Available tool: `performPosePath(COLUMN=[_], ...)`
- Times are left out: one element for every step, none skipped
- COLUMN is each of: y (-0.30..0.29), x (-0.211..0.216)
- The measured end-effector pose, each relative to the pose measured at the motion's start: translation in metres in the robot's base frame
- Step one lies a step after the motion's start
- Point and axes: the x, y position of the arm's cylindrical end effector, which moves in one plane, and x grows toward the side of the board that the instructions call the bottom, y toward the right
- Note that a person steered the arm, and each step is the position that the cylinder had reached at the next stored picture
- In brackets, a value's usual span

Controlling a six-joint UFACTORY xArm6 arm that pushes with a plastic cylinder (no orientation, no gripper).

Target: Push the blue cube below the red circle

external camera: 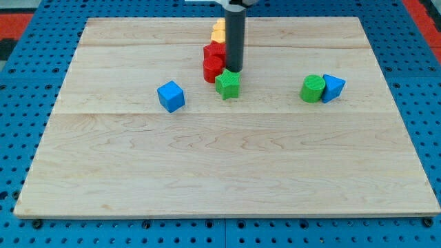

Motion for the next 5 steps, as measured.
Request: performPosePath(y=[0.034, 0.078, -0.005, -0.166, -0.214], x=[0.011, 0.078, 0.149, 0.134, 0.094])
